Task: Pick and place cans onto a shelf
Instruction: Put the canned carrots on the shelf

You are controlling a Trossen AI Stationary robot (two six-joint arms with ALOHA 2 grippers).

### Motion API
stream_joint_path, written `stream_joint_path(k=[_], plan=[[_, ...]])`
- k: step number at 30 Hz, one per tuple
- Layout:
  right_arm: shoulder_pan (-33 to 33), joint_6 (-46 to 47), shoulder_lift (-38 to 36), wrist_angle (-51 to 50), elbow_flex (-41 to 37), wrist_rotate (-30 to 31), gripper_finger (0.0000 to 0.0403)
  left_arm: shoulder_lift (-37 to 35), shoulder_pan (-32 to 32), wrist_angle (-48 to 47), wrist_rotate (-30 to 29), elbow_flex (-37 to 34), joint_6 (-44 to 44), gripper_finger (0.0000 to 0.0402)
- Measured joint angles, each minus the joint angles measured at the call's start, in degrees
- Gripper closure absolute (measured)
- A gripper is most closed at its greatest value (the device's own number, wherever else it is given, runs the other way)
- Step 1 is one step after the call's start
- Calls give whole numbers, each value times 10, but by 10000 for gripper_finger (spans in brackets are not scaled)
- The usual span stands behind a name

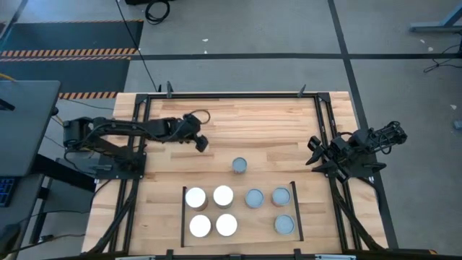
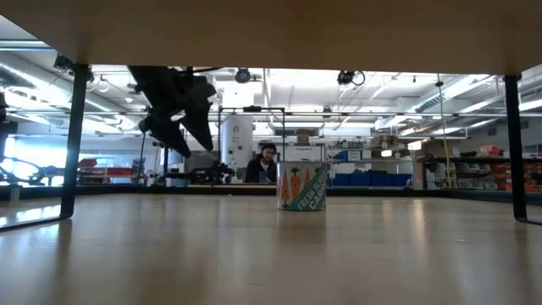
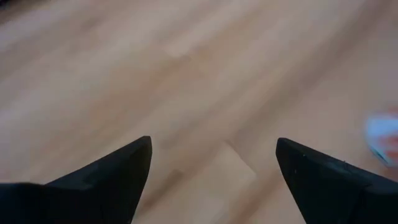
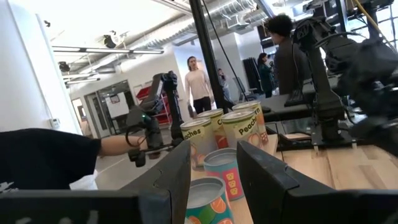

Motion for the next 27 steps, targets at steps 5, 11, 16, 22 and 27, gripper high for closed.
stream_joint_path(k=[5,11,16,22,27], plan=[[0,0,0,0,0,0,266,0,-58,14,0,0,0,50],[0,0,0,0,0,0,266,21,-112,127,3,-1,24,50],[0,0,0,0,0,0,266,76,-125,257,22,-1,50,50],[0,0,0,0,0,0,266,153,-124,416,39,-1,77,50],[0,0,0,0,0,0,266,197,-125,507,35,-1,100,50]])
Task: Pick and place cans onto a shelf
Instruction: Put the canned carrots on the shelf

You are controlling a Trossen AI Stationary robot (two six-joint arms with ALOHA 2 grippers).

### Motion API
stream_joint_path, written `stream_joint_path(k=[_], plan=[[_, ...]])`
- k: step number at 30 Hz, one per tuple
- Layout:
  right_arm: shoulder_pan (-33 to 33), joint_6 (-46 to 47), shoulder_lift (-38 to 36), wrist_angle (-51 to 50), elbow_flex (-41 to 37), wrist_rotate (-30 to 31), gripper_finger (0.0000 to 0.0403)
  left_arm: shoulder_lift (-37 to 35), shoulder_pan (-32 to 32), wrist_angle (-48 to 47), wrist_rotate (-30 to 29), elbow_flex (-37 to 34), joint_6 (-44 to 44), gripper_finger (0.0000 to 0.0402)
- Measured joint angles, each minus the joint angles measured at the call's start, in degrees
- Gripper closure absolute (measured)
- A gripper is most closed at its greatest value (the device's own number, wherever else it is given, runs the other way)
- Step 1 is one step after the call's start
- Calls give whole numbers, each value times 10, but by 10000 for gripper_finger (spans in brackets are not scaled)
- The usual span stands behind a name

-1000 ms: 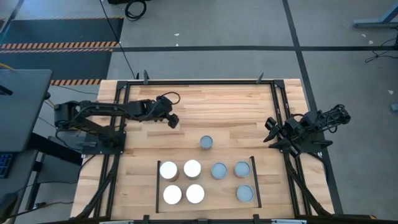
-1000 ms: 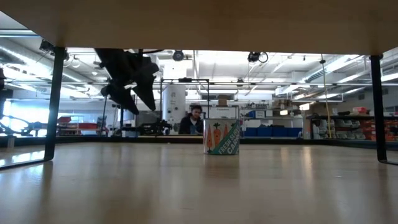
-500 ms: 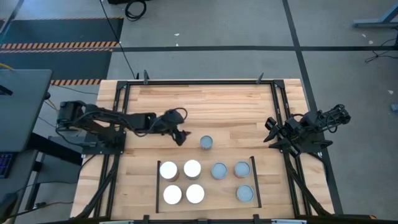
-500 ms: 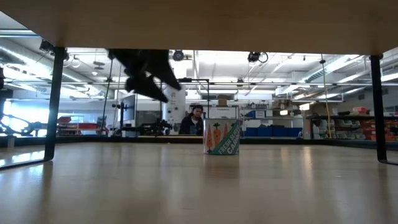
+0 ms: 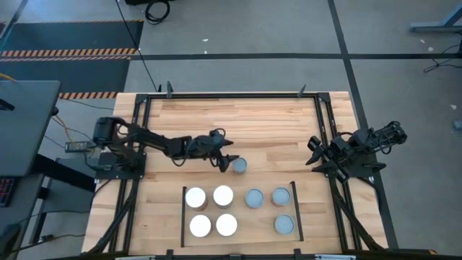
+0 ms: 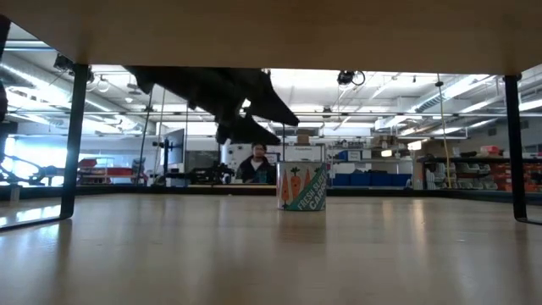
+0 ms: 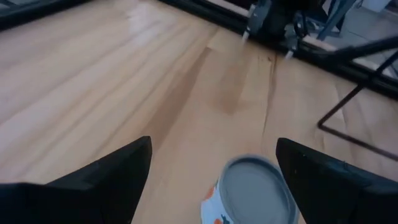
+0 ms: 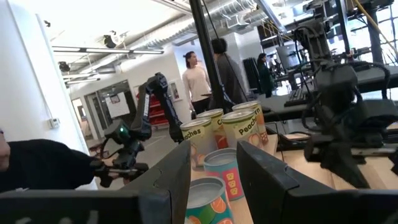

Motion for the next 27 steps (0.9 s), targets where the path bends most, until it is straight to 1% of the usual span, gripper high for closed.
stream_joint_path(k=[4,5,8,9,12,17,23,27], plan=[[0,0,0,0,0,0,266,24,-4,8,0,0,11,50],[0,0,0,0,0,0,266,29,-7,9,2,0,23,50],[0,0,0,0,0,0,266,36,-19,7,43,0,91,50],[0,0,0,0,0,0,266,36,-26,8,44,0,107,50],[0,0,0,0,0,0,266,36,-35,10,22,0,134,50],[0,0,0,0,0,0,266,36,-27,8,-28,0,199,50],[0,0,0,0,0,0,266,36,-17,13,-25,0,160,50],[0,0,0,0,0,0,266,36,-10,13,-50,0,143,49]])
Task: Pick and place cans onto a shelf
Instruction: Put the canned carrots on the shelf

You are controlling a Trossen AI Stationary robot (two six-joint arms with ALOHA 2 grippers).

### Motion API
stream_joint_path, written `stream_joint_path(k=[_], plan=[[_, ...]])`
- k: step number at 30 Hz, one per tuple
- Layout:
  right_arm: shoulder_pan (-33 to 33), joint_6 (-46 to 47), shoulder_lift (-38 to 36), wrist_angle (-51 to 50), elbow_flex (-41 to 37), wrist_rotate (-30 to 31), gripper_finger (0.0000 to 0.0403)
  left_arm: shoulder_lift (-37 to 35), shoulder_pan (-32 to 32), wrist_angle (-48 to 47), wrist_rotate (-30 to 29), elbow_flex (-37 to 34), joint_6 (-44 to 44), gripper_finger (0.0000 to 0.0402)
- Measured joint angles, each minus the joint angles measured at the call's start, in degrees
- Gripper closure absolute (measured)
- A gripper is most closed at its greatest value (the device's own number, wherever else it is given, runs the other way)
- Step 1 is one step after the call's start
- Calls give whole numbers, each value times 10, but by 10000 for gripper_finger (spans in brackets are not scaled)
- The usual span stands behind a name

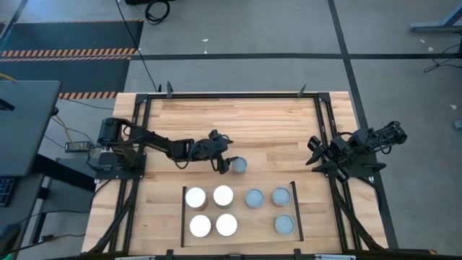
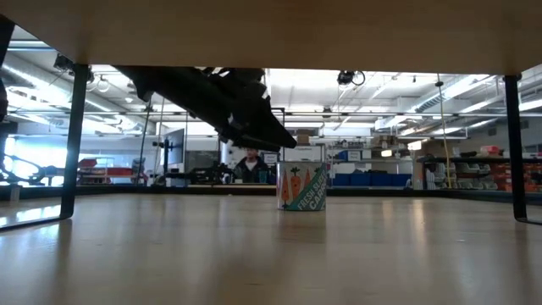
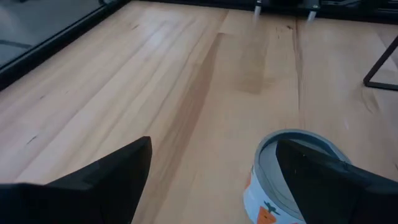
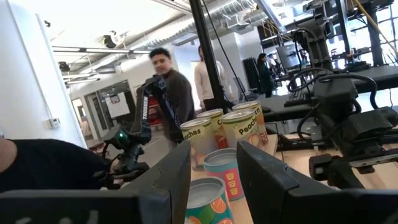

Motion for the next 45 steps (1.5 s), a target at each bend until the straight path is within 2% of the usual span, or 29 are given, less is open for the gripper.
stream_joint_path(k=[15,18,23,26,29,38,45], plan=[[0,0,0,0,0,0,266,0,16,-9,-8,0,-44,56],[0,0,0,0,0,0,266,0,18,-7,-9,0,-31,84],[0,0,0,0,0,0,266,0,18,-7,-16,0,-46,158],[0,0,0,0,0,0,266,0,19,-9,-10,0,-58,172],[0,0,0,0,0,0,266,0,18,-8,8,0,-61,151],[0,0,0,0,0,0,266,7,13,-3,-2,1,-37,30],[0,0,0,0,0,0,266,38,53,-3,11,1,-75,13]])
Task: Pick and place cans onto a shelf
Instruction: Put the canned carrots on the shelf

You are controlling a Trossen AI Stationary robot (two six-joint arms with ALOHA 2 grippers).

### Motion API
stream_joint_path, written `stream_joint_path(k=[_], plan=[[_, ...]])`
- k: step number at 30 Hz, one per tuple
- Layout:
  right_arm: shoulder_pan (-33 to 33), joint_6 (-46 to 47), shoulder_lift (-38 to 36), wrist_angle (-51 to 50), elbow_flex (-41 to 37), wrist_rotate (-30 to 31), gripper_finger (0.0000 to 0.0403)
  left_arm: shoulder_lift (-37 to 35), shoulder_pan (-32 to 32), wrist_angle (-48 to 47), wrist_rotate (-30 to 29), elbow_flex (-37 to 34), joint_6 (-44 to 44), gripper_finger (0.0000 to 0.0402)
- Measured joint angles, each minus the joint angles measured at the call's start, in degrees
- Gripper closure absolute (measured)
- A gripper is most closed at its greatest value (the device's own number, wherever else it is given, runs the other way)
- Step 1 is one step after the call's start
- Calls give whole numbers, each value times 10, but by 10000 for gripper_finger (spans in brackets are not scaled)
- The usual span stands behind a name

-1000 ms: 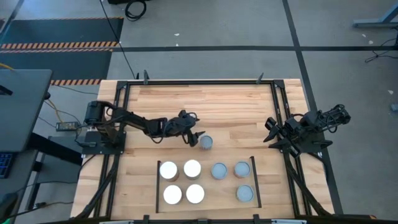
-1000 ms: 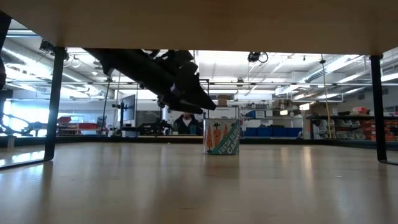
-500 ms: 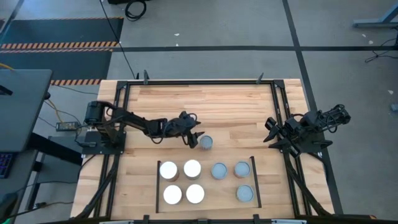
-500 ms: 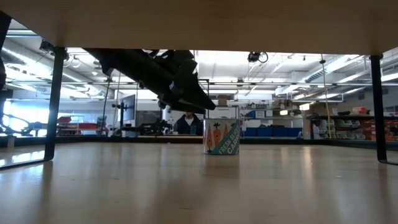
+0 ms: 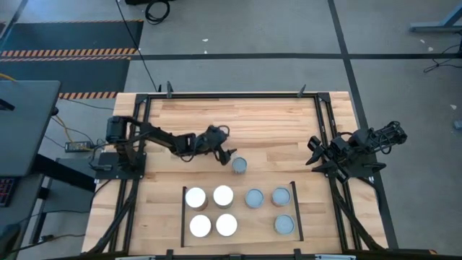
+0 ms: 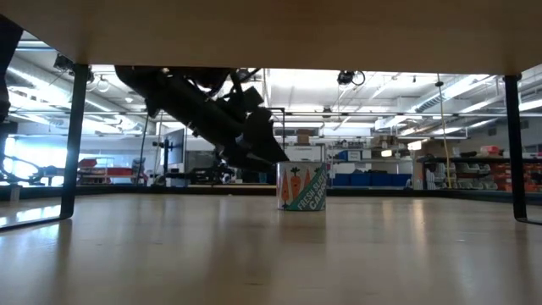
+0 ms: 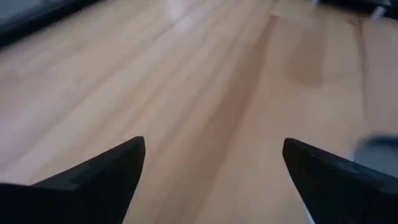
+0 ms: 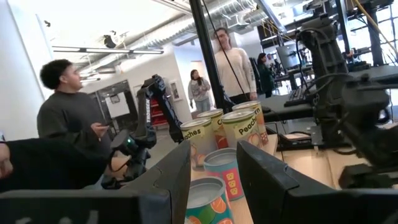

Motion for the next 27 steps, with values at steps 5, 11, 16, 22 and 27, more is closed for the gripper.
stream_joint_path(k=[5,11,16,22,27], plan=[[0,0,0,0,0,0,266,0,6,41,68,0,53,12],[0,0,0,0,0,0,266,6,1,55,65,0,119,12],[0,0,0,0,0,0,266,28,-8,85,91,0,136,12],[0,0,0,0,0,0,266,80,-26,204,90,0,136,12],[0,0,0,0,0,0,266,83,-42,249,88,0,120,12]])
